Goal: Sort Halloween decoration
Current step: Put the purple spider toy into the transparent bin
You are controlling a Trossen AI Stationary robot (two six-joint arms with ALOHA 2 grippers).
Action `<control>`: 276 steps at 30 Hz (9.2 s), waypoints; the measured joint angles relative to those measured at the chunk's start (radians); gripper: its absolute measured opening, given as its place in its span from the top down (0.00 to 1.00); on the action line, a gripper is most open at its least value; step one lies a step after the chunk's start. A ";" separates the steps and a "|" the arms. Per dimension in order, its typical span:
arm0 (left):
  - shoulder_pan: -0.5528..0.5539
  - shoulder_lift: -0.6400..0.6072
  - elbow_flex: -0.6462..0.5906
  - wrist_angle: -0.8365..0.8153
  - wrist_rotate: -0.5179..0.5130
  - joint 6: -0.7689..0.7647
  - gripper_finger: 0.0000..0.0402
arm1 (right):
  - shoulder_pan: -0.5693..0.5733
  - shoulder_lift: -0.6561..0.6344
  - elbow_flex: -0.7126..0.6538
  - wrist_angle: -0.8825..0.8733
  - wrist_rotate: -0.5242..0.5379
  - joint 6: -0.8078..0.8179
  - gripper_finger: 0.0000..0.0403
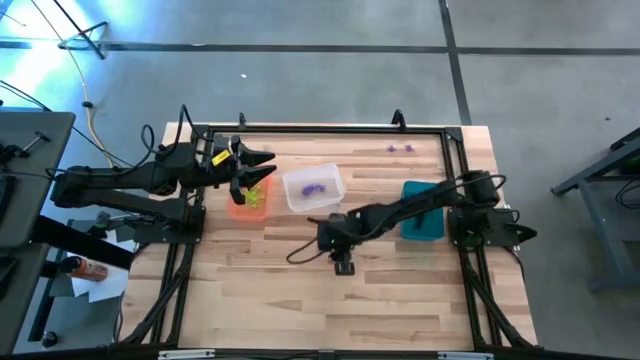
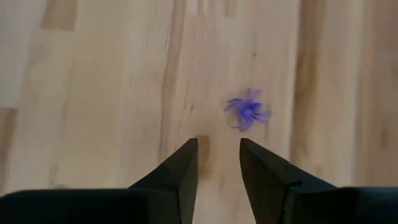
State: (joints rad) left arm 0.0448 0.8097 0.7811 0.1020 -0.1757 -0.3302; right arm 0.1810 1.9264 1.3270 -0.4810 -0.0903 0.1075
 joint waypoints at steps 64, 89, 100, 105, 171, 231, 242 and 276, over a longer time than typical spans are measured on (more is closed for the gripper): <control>0.000 -0.003 0.001 -0.016 -0.022 0.041 0.58 | -0.053 -0.739 -0.589 0.044 0.240 0.324 1.00; 0.000 0.033 0.001 -0.029 -0.078 0.170 0.58 | -0.110 -0.786 -0.544 0.802 0.236 0.097 1.00; 0.000 0.033 0.001 -0.029 -0.076 0.150 0.58 | -0.129 -0.735 -0.543 0.675 0.229 0.122 1.00; 0.000 0.032 0.001 -0.028 -0.039 0.124 0.58 | -0.188 -0.572 -0.493 0.653 0.215 0.227 1.00; 0.000 0.035 -0.281 -0.085 0.002 0.015 0.58 | -0.424 0.088 0.519 -0.407 0.041 0.194 0.63; 0.296 0.371 -0.072 0.276 0.009 0.125 0.58 | -1.136 -0.037 -0.188 -0.140 0.013 -0.085 0.63; 0.296 0.370 -0.072 0.289 0.009 0.132 0.58 | -1.137 -0.038 -0.190 -0.164 0.018 -0.118 0.97; 0.394 0.146 -0.073 0.152 0.309 0.235 0.58 | -0.385 -0.580 -0.352 0.470 0.141 0.105 1.00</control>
State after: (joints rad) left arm 0.4393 0.9554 0.7084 0.2543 0.1331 -0.0954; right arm -0.2044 1.3462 0.9745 -0.0114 0.0509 0.2120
